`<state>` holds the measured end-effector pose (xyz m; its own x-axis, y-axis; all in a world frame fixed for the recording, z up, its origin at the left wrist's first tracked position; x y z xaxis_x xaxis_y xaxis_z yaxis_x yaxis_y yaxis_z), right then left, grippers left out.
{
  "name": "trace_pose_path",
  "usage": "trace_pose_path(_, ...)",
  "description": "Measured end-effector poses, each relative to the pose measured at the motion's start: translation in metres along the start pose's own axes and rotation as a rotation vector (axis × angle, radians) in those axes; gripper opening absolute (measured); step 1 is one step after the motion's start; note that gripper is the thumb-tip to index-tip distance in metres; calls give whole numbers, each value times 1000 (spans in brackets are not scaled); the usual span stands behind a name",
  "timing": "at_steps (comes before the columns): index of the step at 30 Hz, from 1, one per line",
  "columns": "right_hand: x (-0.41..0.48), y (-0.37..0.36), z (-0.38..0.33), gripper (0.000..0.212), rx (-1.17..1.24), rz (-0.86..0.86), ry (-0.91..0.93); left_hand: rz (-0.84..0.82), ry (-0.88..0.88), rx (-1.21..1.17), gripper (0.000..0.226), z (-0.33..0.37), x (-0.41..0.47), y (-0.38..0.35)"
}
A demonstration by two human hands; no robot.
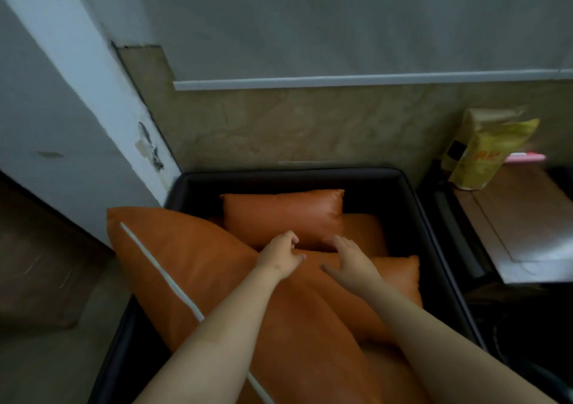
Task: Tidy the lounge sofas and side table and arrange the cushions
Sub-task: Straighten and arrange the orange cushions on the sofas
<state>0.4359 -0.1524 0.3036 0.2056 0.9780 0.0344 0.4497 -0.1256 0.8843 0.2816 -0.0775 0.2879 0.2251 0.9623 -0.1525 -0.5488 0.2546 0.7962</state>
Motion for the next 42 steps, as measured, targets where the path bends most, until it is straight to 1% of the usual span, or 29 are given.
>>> trace_pose_path(6, -3, 18, 32, 64, -12, 63, -114, -100, -113, 15, 41, 28, 10, -28)
trace_pose_path(9, 2, 24, 47, 65, 6, 88, -145, -136, -127, -1, 41, 41, 17, -42)
trace_pose_path(18, 16, 13, 101, 60, 86, 19, -160, -204, -50, 40, 44, 60, 28, -94)
trace_pose_path(22, 24, 5, 137, 62, 71, -26, -223, -244, -14, 44, 48, 66, 39, -123)
trace_pose_path(26, 33, -13, 168, 63, 98, -88, -281, -278, 53, 63, 56, 57, 52, -148)
trace_pose_path(30, 44, -39, 186, 63, 94, -163, -303, -263, 112, 63, 58, 45, 65, -171)
trace_pose_path(34, 69, -70, 190, 59, 139, -188, -305, -194, 129, 62, 59, 28, 91, -183)
trace_pose_path(38, 102, -103, 181, 59, 195, -162, -308, -85, 108, 113, 64, 3, 127, -180)
trace_pose_path(42, 142, -135, 159, 65, 266, -121, -317, 0, 128, 157, 66, -31, 167, -168)
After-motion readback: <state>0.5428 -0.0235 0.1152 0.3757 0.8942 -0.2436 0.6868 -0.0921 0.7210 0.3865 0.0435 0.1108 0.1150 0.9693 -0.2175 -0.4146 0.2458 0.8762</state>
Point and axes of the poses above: each hand's wrist, its own x-axis towards the middle knuckle, its own y-axis out of the back of the hand, z = x × y, the point moved 3 cm from there along x, towards the middle knuckle, and after that the axes turned 14 degrees about z, right-handed, at the moved point
